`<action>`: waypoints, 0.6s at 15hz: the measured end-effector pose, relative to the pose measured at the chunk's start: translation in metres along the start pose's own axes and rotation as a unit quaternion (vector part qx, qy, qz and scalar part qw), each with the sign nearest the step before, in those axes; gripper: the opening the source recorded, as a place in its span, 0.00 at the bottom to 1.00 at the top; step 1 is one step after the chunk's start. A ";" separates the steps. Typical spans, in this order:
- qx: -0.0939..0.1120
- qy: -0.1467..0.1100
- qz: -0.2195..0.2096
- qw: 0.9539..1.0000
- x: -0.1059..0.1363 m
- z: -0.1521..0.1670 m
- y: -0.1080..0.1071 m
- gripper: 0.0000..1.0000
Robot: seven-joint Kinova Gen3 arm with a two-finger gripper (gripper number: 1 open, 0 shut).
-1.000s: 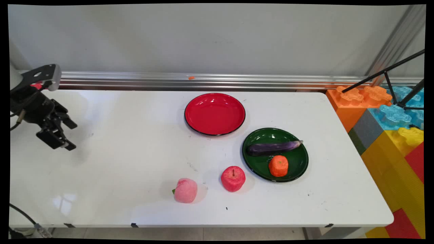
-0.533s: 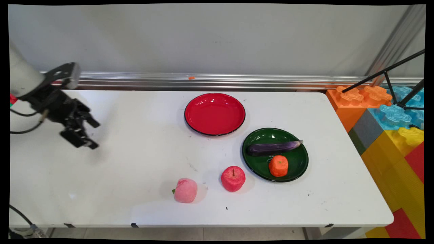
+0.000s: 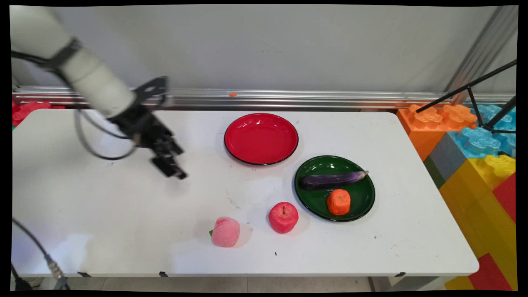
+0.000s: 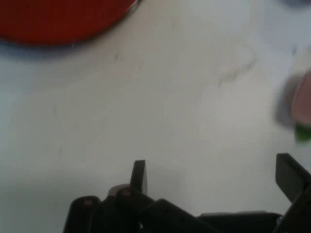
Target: Pick up the eggplant from the green plate
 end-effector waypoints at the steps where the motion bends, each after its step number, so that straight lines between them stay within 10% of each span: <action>1: -0.001 0.004 0.003 1.000 0.022 0.009 0.005 1.00; 9: 0.012 0.034 0.030 0.999 0.140 0.052 0.035 1.00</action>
